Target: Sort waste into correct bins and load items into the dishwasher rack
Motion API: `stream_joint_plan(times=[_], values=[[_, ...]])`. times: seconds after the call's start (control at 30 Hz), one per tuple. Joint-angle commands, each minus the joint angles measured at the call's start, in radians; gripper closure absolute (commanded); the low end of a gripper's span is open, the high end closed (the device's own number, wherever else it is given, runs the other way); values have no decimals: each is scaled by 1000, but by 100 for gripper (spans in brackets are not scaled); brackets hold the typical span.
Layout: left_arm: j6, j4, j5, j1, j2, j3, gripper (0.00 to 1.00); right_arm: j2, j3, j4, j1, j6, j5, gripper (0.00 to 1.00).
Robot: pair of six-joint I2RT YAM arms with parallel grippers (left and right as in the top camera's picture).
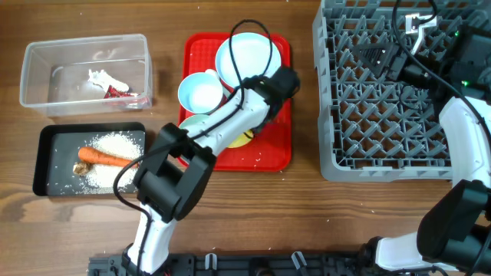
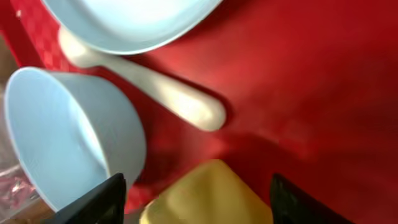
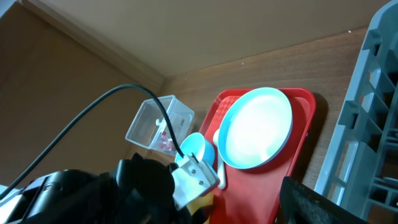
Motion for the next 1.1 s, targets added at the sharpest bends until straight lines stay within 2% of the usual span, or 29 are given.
stream_joint_plan(times=[0.0, 0.1, 0.2, 0.3, 0.43, 0.5, 0.57, 0.7, 0.73, 0.8, 0.97, 1.07], values=[[2, -32, -53, -70, -115, 52, 24, -13, 10, -2, -2, -15, -23, 14], [83, -90, 22, -110, -207, 58, 22, -13, 10, -2, -2, 7, -24, 14], [45, -254, 74, -104, -211, 34, 17, -13, 10, -2, -2, 9, -24, 14], [49, -249, 113, -83, -211, -56, 16, -13, 10, -5, -2, 9, -24, 14], [79, -71, 106, -77, -211, -199, 16, -13, 10, -8, -2, 8, -24, 14], [79, 124, 95, -55, -211, -269, 17, -13, 10, -10, -2, 8, -24, 15], [78, 256, 47, -34, -210, -321, 27, -13, 10, -17, -2, 6, -24, 15], [68, 452, 31, 29, -207, -411, 55, -13, 10, -19, -2, 6, -24, 15], [68, 483, 31, 48, -201, -431, 65, -13, 10, -19, -2, 6, -24, 14], [68, 495, 31, 61, -192, -433, 96, -13, 10, -19, -2, 6, -24, 15], [66, 513, 20, 2, -267, -399, 96, -13, 10, -21, -2, 6, -24, 14], [-5, 442, 31, -8, -425, -333, 96, -13, 10, -29, -2, 6, -24, 14]])
